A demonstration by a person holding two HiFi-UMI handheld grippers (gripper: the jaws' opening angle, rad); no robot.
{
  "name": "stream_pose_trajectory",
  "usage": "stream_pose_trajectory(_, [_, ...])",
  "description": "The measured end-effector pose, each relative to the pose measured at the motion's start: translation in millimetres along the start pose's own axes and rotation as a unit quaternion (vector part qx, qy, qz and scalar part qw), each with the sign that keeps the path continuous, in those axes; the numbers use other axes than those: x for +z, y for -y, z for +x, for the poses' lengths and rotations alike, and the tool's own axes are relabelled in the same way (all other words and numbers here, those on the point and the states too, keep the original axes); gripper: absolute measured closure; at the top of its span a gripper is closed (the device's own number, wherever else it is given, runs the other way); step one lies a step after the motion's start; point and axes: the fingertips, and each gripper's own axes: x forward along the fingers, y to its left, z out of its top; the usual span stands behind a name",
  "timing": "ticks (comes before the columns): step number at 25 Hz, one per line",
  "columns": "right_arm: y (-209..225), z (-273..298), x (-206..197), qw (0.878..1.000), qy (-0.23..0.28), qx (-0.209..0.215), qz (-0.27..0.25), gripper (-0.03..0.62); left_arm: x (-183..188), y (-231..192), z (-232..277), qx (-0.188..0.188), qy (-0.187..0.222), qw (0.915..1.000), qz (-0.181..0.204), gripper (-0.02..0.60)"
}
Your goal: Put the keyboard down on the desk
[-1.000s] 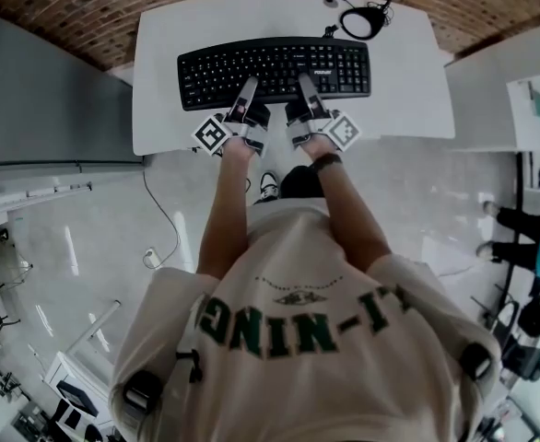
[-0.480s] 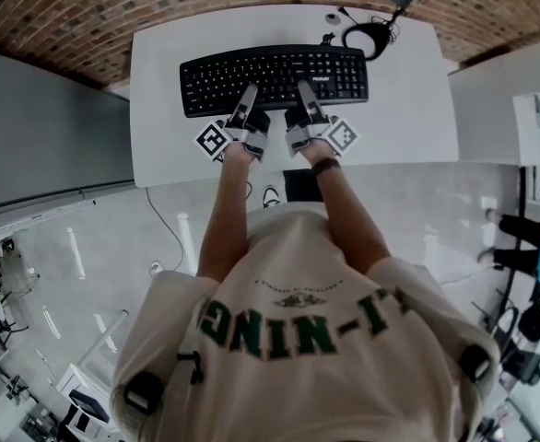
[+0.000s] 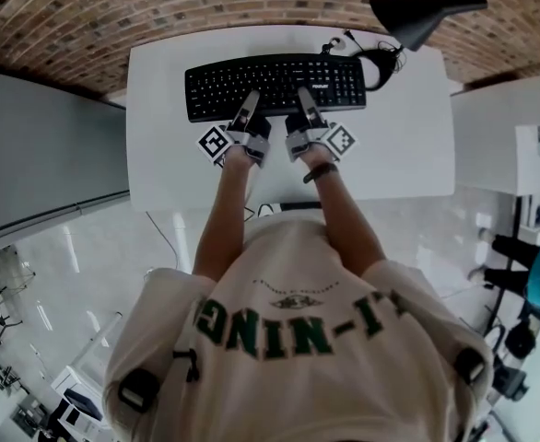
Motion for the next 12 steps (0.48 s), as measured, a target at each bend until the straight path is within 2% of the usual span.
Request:
stream_pose_trajectory(4, [19.5, 17.8, -1.9, 1.0, -0.011, -0.019, 0.015, 0.528, 14.6, -16.1, 7.7, 0.015, 0.012, 0.9998, -0.011, 0.518])
stream_pose_trajectory(9, [53.2, 26.7, -2.2, 0.997, -0.02, -0.059, 0.041, 0.528, 24.4, -47.9, 14.0, 0.057, 0.007, 0.9984, -0.003, 0.518])
stream_pose_trajectory(12, [70.5, 29.7, -3.9, 0.995, -0.024, -0.082, 0.056, 0.528, 27.4, -67.4, 15.4, 0.076, 0.008, 0.9969, -0.013, 0.518])
